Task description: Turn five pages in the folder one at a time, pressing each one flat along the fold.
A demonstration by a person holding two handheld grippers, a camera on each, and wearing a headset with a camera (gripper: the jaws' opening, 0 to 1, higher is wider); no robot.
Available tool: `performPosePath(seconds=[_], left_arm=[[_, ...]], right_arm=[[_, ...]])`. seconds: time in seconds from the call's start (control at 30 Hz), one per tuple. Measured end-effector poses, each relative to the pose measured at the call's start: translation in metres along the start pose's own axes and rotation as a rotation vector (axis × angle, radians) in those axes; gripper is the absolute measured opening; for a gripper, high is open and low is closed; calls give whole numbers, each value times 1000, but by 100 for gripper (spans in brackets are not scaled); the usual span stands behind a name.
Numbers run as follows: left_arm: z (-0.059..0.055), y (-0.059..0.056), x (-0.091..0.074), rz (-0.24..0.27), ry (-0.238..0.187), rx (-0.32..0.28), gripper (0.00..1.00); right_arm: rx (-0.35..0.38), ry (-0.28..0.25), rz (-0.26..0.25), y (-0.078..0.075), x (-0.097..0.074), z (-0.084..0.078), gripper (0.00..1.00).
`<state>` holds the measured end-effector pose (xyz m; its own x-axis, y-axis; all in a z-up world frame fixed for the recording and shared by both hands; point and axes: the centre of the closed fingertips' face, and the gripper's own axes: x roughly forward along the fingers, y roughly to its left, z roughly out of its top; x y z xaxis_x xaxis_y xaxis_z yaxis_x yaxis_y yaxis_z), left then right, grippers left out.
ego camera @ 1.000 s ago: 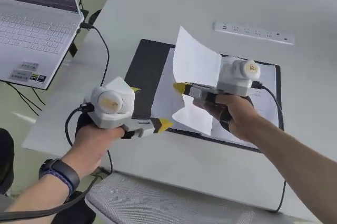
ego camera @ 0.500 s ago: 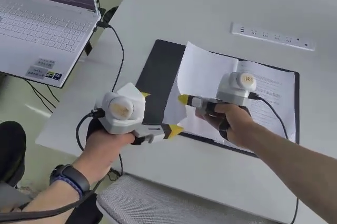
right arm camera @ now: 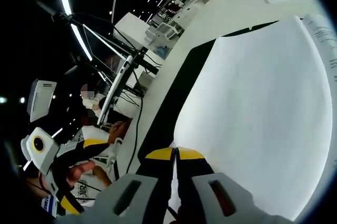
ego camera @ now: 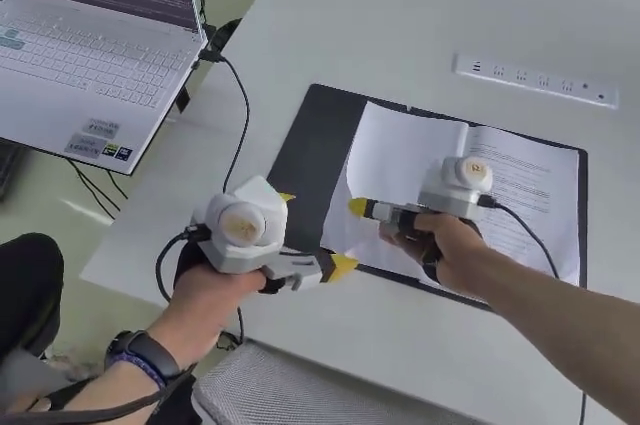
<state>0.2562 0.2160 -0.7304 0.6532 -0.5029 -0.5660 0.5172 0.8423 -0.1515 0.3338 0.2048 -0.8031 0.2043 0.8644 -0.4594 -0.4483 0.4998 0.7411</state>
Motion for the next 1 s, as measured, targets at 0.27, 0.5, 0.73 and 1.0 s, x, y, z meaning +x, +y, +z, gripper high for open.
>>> performPosePath(seconds=[0.27,0.5,0.73,1.0], left_arm=[[2,-1,5,-13,3,15,73],[5,2,9,-24,2,15,71],[15,5,13,-30,8,26,65],[17,7,26,-31,22,39,58]], right_arm=[[-22,5,16,2,-1,1,1],[-35,1,38,6,-7,3,10],[-74,-16,69,14,-23,11,19],[-119,-54,27,16,-59,24,18]])
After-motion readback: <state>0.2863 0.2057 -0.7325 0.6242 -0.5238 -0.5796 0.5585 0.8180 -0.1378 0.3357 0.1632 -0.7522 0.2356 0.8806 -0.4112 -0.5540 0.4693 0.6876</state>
